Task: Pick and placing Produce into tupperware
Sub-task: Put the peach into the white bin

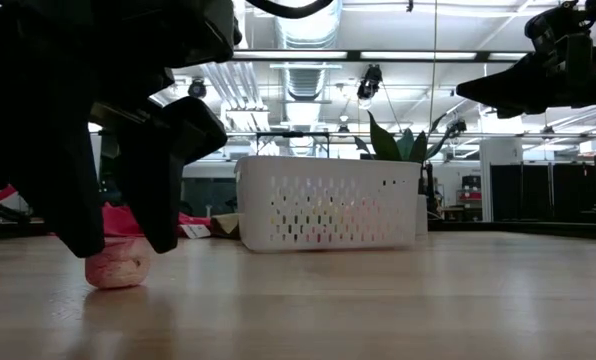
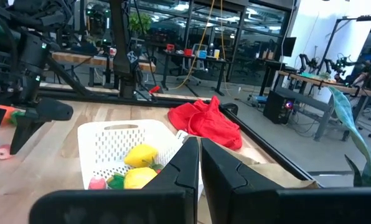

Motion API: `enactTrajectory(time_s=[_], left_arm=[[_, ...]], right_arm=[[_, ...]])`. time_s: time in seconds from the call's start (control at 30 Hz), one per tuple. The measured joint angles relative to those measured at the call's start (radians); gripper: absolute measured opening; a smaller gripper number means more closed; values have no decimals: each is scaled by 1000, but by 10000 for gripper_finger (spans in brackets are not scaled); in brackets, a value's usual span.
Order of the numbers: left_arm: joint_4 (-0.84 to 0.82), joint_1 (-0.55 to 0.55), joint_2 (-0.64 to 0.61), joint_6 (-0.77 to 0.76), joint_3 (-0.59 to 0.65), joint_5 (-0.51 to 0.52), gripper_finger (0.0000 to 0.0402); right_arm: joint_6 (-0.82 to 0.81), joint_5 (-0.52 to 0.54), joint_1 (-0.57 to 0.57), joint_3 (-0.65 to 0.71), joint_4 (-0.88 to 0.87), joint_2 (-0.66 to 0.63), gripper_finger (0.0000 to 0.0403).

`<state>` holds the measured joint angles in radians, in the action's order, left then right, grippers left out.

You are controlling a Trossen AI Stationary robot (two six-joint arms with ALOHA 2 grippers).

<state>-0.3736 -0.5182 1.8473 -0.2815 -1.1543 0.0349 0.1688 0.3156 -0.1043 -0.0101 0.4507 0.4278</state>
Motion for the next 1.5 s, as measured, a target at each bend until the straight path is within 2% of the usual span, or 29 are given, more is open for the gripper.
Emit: enactTrajectory(time_s=[0.6, 1.17, 1.5], left_arm=[[101, 0, 0, -3, 77, -8, 202], [103, 2, 0, -1, 82, -9, 95], [-11, 8, -24, -1, 68, -21, 84]], right_arm=[[-11, 0, 0, 0, -1, 0, 9], [-12, 0, 0, 0, -1, 0, 9], [-12, 0, 0, 0, -1, 0, 9]])
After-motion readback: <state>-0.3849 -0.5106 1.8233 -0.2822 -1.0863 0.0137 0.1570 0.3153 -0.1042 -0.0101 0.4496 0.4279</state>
